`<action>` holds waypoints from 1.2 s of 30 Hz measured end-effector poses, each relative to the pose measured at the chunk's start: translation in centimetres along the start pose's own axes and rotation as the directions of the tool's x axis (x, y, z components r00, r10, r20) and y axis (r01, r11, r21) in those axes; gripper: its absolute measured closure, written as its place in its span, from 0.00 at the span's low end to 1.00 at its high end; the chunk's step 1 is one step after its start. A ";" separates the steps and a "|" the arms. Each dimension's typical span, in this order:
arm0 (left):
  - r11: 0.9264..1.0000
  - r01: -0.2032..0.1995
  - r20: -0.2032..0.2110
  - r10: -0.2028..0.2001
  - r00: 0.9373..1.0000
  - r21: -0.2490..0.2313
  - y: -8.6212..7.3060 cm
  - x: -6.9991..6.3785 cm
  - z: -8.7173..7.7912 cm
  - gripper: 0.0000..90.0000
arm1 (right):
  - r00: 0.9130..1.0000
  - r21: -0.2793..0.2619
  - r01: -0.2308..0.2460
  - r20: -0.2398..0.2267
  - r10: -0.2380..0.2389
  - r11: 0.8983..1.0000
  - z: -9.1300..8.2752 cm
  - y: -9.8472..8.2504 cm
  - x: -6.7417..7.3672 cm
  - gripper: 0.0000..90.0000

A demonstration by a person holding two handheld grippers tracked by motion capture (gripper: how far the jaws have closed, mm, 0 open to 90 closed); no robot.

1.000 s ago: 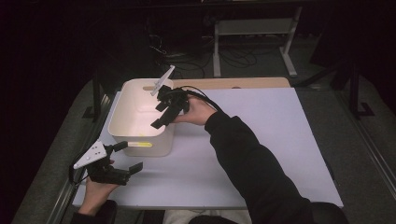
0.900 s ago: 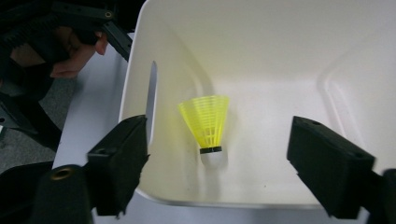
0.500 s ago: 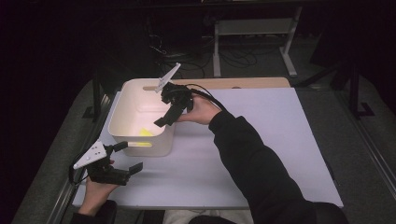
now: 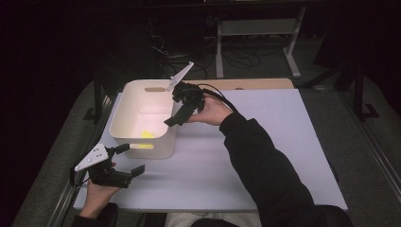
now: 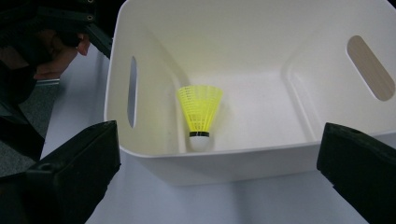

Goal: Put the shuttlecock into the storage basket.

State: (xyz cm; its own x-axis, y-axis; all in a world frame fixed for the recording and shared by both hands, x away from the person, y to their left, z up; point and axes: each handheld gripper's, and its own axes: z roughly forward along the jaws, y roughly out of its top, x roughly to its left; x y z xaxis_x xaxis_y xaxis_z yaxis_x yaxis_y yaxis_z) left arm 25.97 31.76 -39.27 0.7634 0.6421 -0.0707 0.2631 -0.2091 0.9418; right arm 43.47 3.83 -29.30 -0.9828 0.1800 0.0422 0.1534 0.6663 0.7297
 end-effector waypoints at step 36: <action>1.000 0.002 0.001 -0.002 1.000 0.002 0.0 0.0 0.0 0.00 | 0.998 -0.040 -0.043 0.045 0.045 0.998 -3.1 -4.6 -0.1 0.00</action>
State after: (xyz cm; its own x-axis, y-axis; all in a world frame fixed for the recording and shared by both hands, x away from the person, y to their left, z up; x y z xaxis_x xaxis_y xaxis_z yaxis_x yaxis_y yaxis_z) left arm 25.97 31.77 -39.27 0.7630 0.6422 -0.0731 0.2663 -0.2092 0.9409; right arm 42.53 -1.47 -30.52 -0.9691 0.2427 0.0441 0.1917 0.6287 0.7537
